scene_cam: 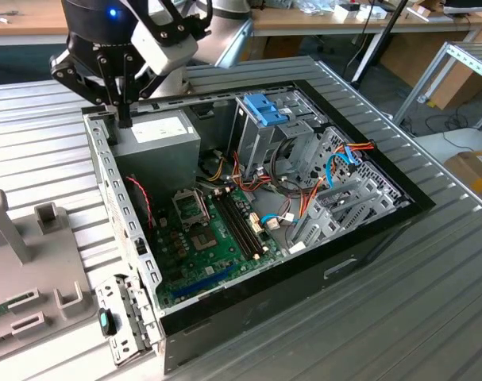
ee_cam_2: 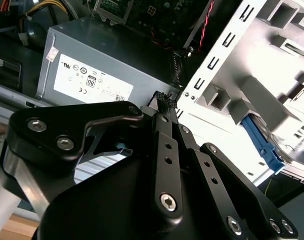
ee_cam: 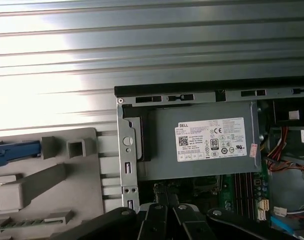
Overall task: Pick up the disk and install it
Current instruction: 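Reach for the disk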
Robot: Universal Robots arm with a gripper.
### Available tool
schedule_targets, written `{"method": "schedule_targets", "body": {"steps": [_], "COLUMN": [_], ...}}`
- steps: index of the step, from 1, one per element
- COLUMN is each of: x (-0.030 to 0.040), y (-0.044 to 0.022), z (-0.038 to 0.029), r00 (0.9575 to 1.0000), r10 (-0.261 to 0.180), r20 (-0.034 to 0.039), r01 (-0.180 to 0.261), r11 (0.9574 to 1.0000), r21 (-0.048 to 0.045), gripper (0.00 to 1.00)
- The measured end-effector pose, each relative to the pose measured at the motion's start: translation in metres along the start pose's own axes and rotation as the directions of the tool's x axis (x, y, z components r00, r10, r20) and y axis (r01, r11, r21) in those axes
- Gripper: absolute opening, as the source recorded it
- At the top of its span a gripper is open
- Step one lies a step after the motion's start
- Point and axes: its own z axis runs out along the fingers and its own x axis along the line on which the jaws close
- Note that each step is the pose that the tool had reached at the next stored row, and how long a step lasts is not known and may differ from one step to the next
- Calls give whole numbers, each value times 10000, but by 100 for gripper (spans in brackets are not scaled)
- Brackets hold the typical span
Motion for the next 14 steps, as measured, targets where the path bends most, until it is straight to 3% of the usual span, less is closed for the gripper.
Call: {"method": "schedule_targets", "body": {"steps": [14], "x": [253], "y": [-19], "z": [-2], "r00": [10000], "r10": [1], "r20": [0], "r01": [-1], "r11": [10000], "r21": [0], "gripper": [11]}}
